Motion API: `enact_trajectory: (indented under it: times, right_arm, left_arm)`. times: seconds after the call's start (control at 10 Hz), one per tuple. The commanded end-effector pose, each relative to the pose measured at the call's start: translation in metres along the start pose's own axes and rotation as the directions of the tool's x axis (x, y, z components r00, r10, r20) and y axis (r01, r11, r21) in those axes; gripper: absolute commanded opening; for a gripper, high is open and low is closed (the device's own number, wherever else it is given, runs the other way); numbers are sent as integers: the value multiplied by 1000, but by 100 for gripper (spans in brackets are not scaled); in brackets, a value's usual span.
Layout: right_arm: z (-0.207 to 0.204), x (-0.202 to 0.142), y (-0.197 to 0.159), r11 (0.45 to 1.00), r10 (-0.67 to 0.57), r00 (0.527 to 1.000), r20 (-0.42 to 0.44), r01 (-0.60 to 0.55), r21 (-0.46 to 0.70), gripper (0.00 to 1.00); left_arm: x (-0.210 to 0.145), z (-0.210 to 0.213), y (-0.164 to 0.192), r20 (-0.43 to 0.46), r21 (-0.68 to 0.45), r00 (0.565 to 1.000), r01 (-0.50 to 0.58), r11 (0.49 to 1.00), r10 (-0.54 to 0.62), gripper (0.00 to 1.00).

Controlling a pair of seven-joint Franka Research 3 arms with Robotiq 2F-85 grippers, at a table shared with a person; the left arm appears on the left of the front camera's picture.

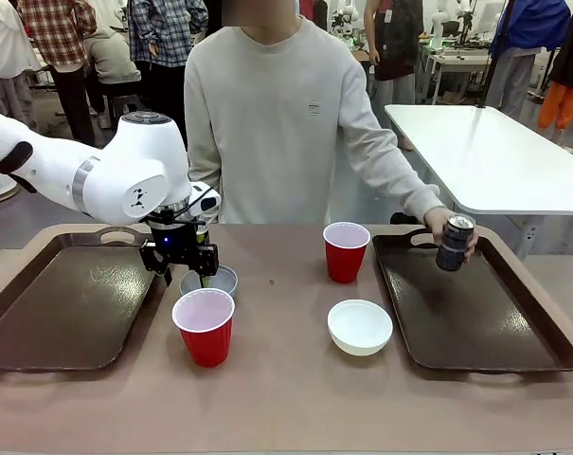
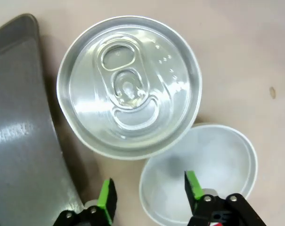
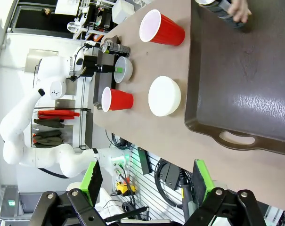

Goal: Prepare tableware on both trays.
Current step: Pick up a Picnic Bowl from the table and place it on a Handle tray.

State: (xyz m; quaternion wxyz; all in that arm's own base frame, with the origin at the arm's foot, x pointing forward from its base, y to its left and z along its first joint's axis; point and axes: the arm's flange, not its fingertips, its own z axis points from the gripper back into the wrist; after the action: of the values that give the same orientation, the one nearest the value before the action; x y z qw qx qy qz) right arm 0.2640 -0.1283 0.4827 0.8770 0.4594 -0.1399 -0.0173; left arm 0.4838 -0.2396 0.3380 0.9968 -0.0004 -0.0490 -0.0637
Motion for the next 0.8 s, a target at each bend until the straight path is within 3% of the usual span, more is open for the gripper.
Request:
enact_trajectory:
  times: [0.0,0.7]
  right_arm:
    - [-1,1,-1,1000,7,1000,8,-7,27,100]
    - [-1,1,-1,1000,7,1000,8,-7,27,100]
  left_arm:
    - [7,-2,-4,9,36,999,-40,999,39,2]
    - [6,13,11,-42,-11,999,-32,999,31,0]
